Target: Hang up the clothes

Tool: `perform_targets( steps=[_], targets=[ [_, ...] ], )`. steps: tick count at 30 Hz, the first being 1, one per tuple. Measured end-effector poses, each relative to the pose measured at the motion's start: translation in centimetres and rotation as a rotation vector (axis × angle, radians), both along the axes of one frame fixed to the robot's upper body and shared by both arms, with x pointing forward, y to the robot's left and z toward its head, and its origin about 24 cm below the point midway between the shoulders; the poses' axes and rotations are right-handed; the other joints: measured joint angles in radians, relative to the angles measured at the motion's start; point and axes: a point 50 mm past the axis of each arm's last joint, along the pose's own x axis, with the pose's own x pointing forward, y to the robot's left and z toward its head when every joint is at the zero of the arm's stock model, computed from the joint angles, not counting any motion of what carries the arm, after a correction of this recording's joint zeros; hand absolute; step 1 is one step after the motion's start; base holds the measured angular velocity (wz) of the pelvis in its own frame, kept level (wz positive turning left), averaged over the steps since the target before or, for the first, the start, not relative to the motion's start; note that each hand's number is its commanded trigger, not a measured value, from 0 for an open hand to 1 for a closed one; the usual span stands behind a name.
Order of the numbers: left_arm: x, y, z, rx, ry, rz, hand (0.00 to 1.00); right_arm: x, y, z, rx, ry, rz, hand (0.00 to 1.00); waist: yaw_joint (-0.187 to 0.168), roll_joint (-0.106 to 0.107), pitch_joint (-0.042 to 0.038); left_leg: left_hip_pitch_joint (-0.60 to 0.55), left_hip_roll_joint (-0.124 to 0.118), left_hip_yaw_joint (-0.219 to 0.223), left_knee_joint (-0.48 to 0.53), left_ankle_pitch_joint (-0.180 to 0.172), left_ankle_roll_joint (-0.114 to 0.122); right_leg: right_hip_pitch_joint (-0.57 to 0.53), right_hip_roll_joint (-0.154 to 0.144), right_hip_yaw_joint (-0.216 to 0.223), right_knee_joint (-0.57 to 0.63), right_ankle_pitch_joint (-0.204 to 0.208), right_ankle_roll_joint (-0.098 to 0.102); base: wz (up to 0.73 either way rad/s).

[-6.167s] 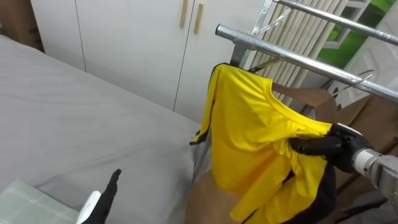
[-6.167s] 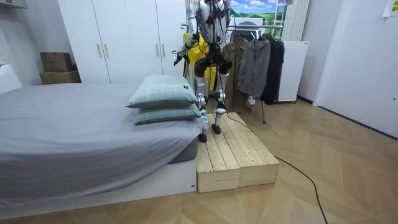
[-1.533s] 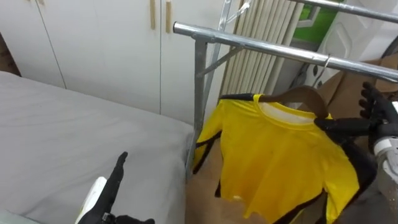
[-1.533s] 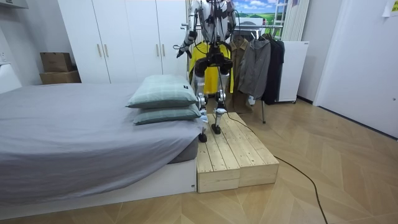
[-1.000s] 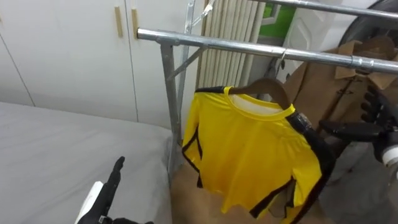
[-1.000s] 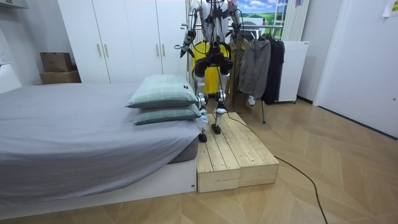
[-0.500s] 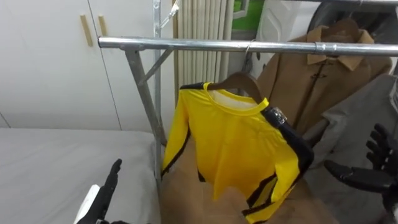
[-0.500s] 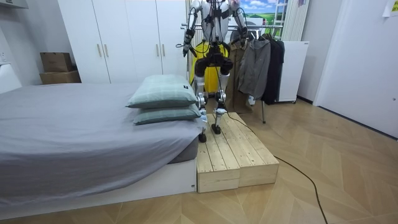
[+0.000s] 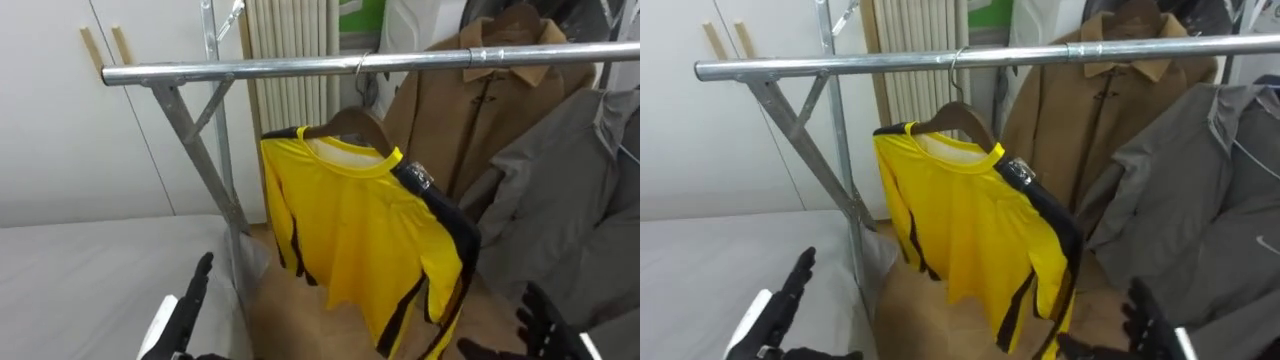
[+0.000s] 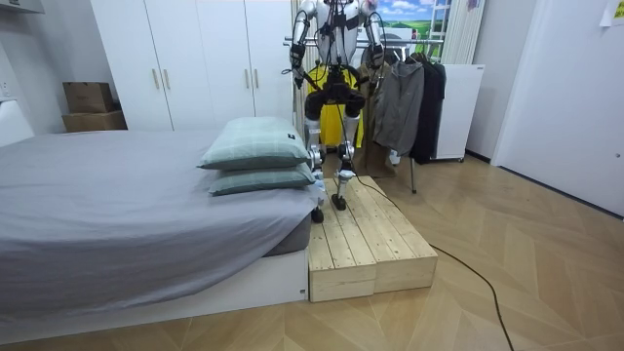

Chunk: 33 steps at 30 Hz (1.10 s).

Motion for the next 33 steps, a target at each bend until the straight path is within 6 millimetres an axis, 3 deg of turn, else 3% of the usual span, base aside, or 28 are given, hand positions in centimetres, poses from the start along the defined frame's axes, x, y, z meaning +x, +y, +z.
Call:
perform_targets(
  steps=[6,19,23,28,33],
  targets=[
    [-0.3,-0.5,-0.8,-0.004,0.038,-0.018,0.00,-1.8,1.3,-2.1,0.030,0.105,0.041,0.00,-0.002,0.013,0.0039,-0.009,-0.002,-0.001,0.002,0.000,0.000,-0.004,0.000,0.006,0.001,0.000,0.001,-0.01],
    [0.7,-0.8,-0.2,-0.011,-0.003,-0.031,0.00,-0.6,1.6,-1.5,0.022,0.069,0.073,0.00,-0.002,0.018,0.0044,-0.018,-0.004,-0.003,0.002,0.000,0.001,-0.024,-0.003,0.003,0.021,-0.001,0.003,0.01],
    [0.6,-0.9,-0.7,-0.011,0.013,-0.030,0.00,-0.3,2.3,-1.3,-0.035,0.064,0.143,0.00,0.009,0.015,0.0060,-0.032,-0.011,-0.007,0.005,-0.002,0.002,-0.061,-0.014,-0.004,0.075,-0.019,0.002,0.03],
    [0.9,-1.9,-1.0,-0.003,0.024,-0.078,0.00,0.6,3.2,-1.0,-0.087,0.052,0.222,0.00,-0.002,0.002,0.0103,-0.051,-0.024,-0.064,0.037,-0.007,0.009,-0.067,-0.046,-0.057,0.121,-0.054,0.006,0.41],
    [0.9,-3.0,-1.2,-0.012,0.033,-0.120,0.00,1.0,4.0,-0.5,-0.087,0.024,0.261,0.00,-0.001,0.000,0.0102,-0.102,-0.037,-0.182,0.068,-0.006,0.010,-0.060,-0.080,-0.153,0.120,-0.065,0.008,0.63]
  ],
)
